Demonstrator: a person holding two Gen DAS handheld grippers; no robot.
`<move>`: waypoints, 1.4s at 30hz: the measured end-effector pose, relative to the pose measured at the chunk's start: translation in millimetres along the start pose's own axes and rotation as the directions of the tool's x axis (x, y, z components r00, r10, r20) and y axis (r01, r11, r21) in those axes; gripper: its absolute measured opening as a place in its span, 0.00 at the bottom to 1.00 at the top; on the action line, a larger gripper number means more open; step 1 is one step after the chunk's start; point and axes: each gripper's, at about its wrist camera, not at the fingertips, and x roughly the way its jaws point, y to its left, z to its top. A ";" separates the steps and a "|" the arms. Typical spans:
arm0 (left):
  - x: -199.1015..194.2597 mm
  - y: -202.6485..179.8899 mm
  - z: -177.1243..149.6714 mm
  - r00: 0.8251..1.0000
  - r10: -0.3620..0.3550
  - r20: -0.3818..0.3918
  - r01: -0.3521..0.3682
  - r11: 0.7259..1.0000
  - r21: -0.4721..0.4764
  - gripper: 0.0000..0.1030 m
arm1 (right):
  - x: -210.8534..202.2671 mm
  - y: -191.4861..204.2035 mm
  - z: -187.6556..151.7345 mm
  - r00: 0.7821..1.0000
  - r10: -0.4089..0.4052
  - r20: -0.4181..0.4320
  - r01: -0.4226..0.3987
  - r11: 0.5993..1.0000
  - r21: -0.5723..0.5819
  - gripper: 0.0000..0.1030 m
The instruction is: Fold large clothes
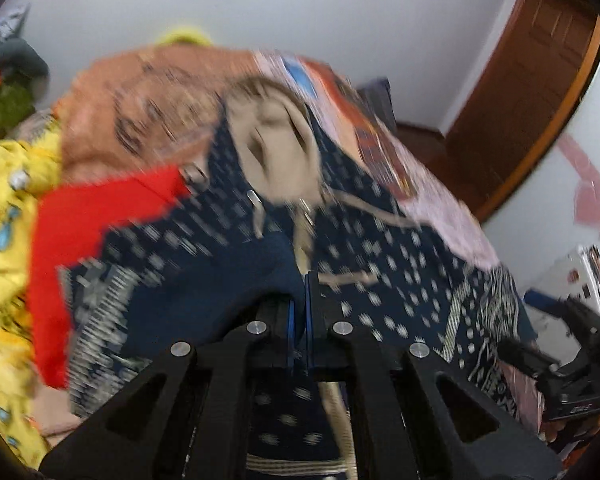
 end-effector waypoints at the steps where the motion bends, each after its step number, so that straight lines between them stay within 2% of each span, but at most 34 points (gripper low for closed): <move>1: 8.3 -5.3 -4.3 1.000 -0.006 -0.024 0.006 1.000 0.006 0.03 | 0.2 -1.4 -1.8 1.000 -0.002 -0.005 0.002 1.000 -0.002 1.00; 6: 41.5 -28.2 -30.7 0.990 0.017 -0.138 -0.009 0.998 0.062 0.03 | 4.1 -6.2 -10.9 0.999 -0.020 -0.032 0.020 1.000 -0.012 1.00; 10: 56.2 -28.3 -46.6 0.976 0.038 -0.213 -0.017 0.995 0.097 0.04 | 6.3 -5.3 -15.7 0.998 -0.034 -0.048 0.032 0.999 -0.034 1.00; 12: 54.6 -25.8 -51.8 0.974 0.032 -0.224 -0.009 0.995 0.103 0.06 | 7.1 -3.0 -17.5 0.998 -0.041 -0.053 0.039 0.998 -0.048 1.00; 15: 45.4 -24.7 -57.2 0.971 -0.009 -0.238 0.035 0.994 0.104 0.18 | 7.8 3.3 -19.1 0.997 -0.053 -0.058 0.049 0.996 -0.075 1.00; 17: 37.0 -23.0 -58.1 0.969 -0.025 -0.244 0.051 0.993 0.104 0.33 | 8.7 8.9 -18.0 0.997 -0.055 -0.060 0.049 0.994 -0.093 1.00; 21: -0.8 -14.0 -51.0 0.983 -0.029 -0.179 0.049 0.993 0.110 0.34 | 6.3 25.1 -12.0 0.998 -0.048 -0.043 0.043 0.991 -0.125 1.00; 26: -59.6 25.6 -27.2 0.998 -0.028 -0.050 0.030 0.999 0.035 0.38 | 5.1 50.7 0.4 1.000 -0.023 -0.016 0.021 0.986 -0.162 1.00; 29: -92.9 58.4 -14.9 1.000 0.004 0.019 -0.004 1.000 -0.008 0.42 | 6.6 73.1 7.2 1.000 0.004 -0.004 -0.004 0.980 -0.199 1.00; 32: -121.9 92.6 -8.3 0.995 0.077 0.069 -0.075 0.997 -0.031 0.45 | 12.1 98.3 11.8 1.000 0.024 -0.003 -0.024 0.970 -0.242 1.00; 37: -140.6 143.7 -11.6 0.980 0.188 0.063 -0.184 0.981 -0.067 0.45 | 33.0 142.9 14.7 0.998 0.059 -0.038 -0.068 0.945 -0.321 1.00; 42: -129.5 188.0 -35.9 0.962 0.272 -0.006 -0.272 0.959 -0.078 0.46 | 65.8 182.7 14.6 0.994 0.060 -0.090 -0.092 0.910 -0.405 1.00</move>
